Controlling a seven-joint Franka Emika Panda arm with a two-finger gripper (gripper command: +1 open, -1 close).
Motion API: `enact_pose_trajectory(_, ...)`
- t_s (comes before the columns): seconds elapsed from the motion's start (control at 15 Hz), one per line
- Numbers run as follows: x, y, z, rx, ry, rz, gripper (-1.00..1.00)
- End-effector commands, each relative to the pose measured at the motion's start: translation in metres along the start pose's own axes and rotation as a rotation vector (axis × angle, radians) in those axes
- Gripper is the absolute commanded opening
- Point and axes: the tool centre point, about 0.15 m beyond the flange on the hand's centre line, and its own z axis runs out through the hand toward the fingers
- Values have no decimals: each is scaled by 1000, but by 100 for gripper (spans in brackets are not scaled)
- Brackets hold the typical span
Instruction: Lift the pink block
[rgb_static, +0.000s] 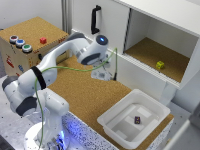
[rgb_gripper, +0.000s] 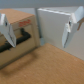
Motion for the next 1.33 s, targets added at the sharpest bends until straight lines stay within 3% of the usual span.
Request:
enact_pose_trajectory(0.0,94,-89,34,33,-69,-245,100)
enact_pose_trajectory(0.2,140,-127,60,103,-118,-431,100)
enact_pose_trajectory(0.6,216,-165,107,152,-202,-724,100)
enact_pose_trajectory(0.87,254,-172,129,224,-224,-834,100)
enact_pose_trajectory(1.07,274,-170,154,227,-297,-844,100)
enact_pose_trajectory(1.13,280,-168,167,210,-335,-830,100)
enact_pose_trajectory(1.27,292,-163,183,173,-351,-785,100)
